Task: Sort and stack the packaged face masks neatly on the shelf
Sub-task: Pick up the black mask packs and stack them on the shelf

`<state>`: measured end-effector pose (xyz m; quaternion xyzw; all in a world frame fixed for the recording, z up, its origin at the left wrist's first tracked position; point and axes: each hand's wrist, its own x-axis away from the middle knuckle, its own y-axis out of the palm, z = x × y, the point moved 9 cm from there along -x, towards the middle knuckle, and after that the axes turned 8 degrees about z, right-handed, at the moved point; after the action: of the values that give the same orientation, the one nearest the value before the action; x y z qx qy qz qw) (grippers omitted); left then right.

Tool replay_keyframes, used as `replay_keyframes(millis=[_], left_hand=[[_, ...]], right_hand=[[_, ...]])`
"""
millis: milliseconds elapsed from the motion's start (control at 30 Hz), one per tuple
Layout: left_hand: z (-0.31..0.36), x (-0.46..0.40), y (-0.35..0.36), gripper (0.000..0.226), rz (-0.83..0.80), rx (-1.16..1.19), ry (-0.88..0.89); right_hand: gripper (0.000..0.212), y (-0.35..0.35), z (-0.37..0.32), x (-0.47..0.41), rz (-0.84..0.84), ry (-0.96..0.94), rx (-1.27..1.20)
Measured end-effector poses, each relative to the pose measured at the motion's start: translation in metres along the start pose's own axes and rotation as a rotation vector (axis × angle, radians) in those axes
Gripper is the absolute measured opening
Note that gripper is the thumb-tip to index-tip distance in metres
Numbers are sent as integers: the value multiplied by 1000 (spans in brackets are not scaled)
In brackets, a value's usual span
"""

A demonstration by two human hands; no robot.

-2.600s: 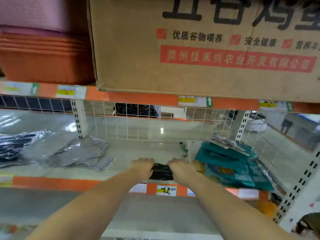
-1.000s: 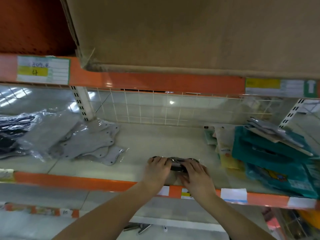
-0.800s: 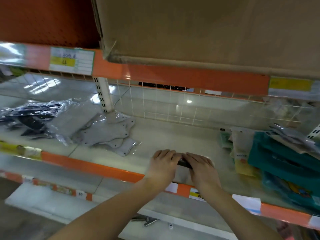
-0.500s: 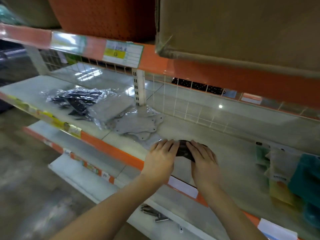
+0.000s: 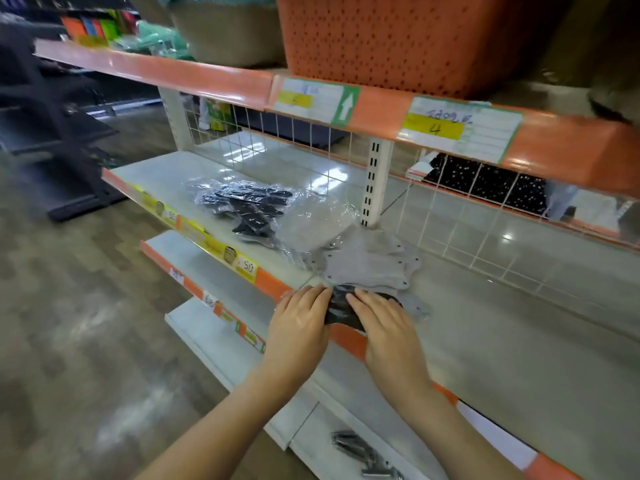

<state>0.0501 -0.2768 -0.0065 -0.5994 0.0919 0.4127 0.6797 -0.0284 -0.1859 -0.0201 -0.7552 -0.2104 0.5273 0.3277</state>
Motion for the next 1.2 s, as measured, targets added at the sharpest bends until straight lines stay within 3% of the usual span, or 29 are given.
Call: replay_keyframes(millis=[133,333,500,767,1000,1200], left_hand=[[-61,-10,-15,42,29,-17,22],[-169,-21,-43,48,9,-7,-56],[-251,-33,-83,36,84,-28,-92],[-344,-56,-97,39,175,-176,0],[-426,-84,-76,37,101,-245,11],[-499,-109,-71,28,20,-280,-128]], right_hand=[[55,35,-42,-34,17,-10,-31],[66,103,-112,-91,-46,-49,-135],[63,159,-173,-134,-68,-125,-171],[57,229,-225,-194,-62,-228,-204],[50,312,-240,-248,-151,-286,-258],[52,359,-272,-298,-197,-315,-310]])
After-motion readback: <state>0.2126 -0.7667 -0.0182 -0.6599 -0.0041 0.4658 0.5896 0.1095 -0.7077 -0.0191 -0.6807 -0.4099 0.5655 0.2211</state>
